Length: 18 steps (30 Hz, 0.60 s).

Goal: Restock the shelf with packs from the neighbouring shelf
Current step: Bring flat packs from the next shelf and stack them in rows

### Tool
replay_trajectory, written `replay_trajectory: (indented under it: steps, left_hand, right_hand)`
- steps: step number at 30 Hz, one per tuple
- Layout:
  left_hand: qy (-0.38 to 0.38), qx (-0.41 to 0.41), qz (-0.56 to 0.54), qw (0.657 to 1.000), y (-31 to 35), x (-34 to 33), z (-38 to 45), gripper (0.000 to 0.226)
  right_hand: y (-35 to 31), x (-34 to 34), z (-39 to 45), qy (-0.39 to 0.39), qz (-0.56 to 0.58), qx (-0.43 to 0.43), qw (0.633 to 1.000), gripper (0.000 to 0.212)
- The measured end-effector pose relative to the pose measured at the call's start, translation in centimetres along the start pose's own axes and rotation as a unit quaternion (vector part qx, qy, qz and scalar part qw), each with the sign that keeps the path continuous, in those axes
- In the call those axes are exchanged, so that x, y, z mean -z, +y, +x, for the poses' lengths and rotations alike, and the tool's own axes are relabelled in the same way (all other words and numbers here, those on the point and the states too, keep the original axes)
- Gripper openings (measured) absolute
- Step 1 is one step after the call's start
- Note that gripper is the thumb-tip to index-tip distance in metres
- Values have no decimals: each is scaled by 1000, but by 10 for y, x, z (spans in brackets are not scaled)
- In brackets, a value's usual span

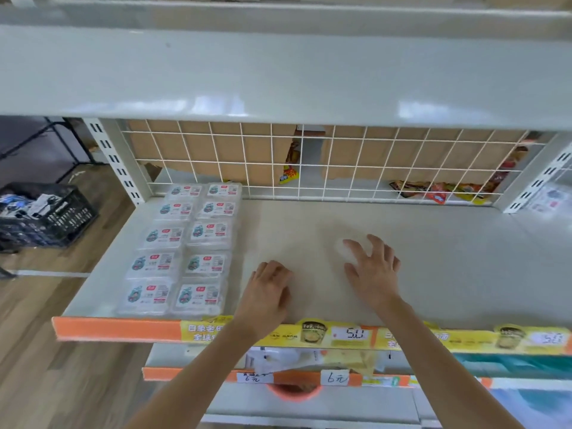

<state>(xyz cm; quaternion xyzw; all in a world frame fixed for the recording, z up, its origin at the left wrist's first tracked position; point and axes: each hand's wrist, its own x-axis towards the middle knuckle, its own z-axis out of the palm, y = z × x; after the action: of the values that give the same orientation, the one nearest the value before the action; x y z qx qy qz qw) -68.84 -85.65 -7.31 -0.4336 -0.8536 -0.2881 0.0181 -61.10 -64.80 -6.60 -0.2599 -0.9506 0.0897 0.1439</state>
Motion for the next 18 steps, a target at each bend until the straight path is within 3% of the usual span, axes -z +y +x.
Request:
replay_trajectory:
  steps: [2,5,8,11,14,18]
  left_hand:
    - [10,1,-6,1000,1,-1,0,33]
    - [37,20,-34,999,2,-1,-1,35]
    - [54,40,-102,993,3,4,-3,58]
    - [39,32,-122,991,3,5,-4,71]
    - [24,31,-103,994,2,4,-3,74]
    - [25,31,-98,994,1,3,-2,66]
  right_hand:
    - [1,4,2,-61,39,-10,997,47]
    - [-19,13,-7,-77,230,34,970,44]
    - [-55,13,-20,-134,337,41,931,25]
    - [-73,8,-27,-122,416,-1,901,11]
    - [-67,-1,-24,-93,438,-45,893,10]
    - [-62,-14,-22,-91,406,-16,909,22]
